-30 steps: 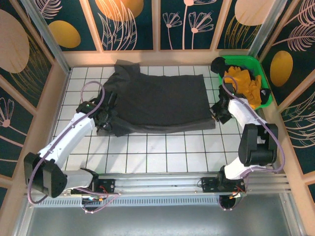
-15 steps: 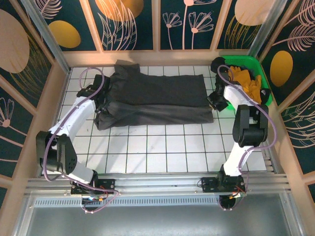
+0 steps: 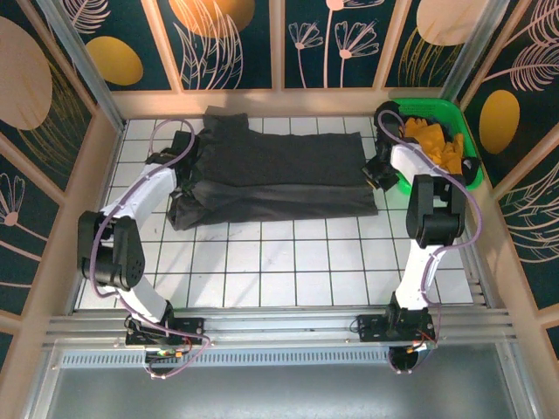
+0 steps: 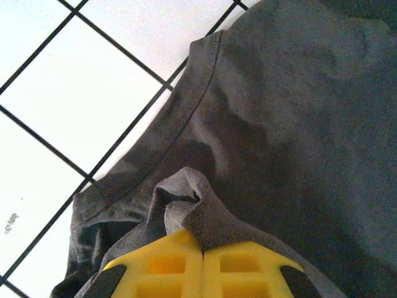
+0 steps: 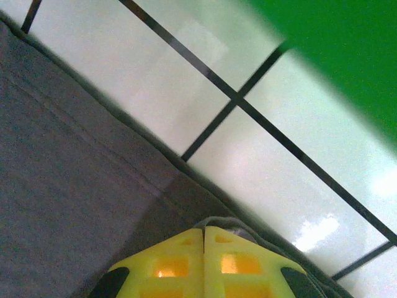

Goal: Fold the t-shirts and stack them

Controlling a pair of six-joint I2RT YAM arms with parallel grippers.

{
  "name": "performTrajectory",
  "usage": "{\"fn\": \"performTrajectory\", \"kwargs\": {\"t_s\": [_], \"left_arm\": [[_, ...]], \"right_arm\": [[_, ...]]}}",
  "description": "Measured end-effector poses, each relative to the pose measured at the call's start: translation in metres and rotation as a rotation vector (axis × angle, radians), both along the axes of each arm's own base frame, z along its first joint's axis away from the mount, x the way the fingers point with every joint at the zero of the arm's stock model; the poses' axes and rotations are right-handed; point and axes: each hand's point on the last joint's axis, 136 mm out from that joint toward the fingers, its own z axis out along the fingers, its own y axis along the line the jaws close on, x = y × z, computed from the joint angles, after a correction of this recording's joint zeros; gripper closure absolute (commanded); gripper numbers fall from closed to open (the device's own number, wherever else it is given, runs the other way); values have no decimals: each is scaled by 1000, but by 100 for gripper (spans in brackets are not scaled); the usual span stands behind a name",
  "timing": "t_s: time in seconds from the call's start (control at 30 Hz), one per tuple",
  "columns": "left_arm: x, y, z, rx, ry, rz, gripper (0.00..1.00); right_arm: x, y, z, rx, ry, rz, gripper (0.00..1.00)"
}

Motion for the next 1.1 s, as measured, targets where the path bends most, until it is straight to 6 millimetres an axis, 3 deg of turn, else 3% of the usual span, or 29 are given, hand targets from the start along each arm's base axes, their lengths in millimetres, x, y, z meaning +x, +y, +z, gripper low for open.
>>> {"fn": "performTrajectory", "kwargs": {"t_s": [0.13, 0.2, 0.27, 0.37, 0.47, 0.53, 0.6, 0.77, 0.9, 0.97, 1.1], "left_arm": [[12, 2, -6, 35, 10, -15, 70], [17, 5, -9, 48, 16, -16, 45], [20, 10, -9, 58, 16, -10, 33], [21, 17, -4, 68, 6, 0, 31], [16, 20, 5, 62, -14, 9, 32], [4, 22, 10, 52, -25, 16, 34], [-18, 24, 8, 32, -18, 27, 36], [-68, 36, -25, -24, 66, 67, 36], [-95, 45, -60, -93, 145, 114, 38], [-103, 45, -70, -122, 166, 129, 39], [-99, 40, -74, -156, 156, 118, 44]], "right_arm": [[11, 1, -2, -5, -8, 10, 100], [16, 1, -2, -9, -13, 17, 81], [19, 2, -1, -11, -19, 26, 64], [20, 1, 2, -20, -23, 54, 54], [16, 0, 8, -30, -32, 70, 53], [4, 0, 14, -33, -42, 78, 54], [-21, -1, 21, -33, -50, 85, 53], [-75, 5, 23, 11, -82, 111, 50], [-96, 9, 4, 56, -71, 116, 49], [-102, 6, -6, 69, -58, 107, 49], [-104, -1, -12, 71, -59, 82, 49]]}}
